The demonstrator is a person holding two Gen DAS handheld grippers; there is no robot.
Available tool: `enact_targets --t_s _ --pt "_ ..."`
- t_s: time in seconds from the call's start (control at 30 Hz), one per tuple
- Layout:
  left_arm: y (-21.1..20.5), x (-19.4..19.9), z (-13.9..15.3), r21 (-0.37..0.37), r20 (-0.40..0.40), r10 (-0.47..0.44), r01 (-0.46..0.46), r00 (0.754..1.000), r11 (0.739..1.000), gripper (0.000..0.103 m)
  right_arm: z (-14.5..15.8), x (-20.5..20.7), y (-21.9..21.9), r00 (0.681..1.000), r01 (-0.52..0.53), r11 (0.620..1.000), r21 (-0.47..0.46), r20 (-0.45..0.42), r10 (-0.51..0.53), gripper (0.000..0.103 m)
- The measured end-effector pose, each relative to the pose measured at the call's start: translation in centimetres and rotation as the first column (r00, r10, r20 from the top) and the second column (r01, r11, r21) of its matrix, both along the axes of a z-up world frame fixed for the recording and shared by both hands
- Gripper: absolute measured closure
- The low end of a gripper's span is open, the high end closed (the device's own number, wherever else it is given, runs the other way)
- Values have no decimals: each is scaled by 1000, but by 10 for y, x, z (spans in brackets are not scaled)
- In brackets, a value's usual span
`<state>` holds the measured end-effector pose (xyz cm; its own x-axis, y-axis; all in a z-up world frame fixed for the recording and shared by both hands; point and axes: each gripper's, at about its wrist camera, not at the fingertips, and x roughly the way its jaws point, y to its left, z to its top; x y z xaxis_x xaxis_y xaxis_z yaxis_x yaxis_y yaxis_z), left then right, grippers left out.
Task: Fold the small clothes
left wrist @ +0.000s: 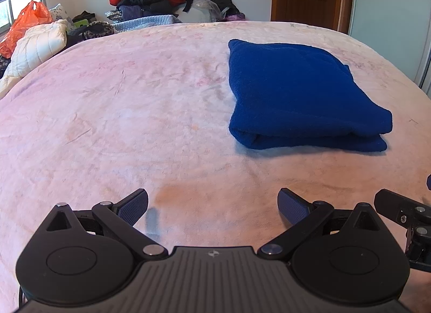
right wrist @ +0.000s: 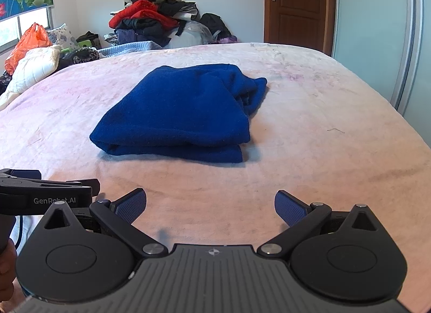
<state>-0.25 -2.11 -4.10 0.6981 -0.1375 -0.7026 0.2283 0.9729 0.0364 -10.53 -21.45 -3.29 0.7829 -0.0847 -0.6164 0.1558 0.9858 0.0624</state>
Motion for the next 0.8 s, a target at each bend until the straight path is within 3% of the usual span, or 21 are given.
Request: enact_targets --t_s 0.8 --pt "1 0 -2 6 -8 5 -5 1000 1000 0 -1 -1 2 1000 -9 1000 -2 1 9 0"
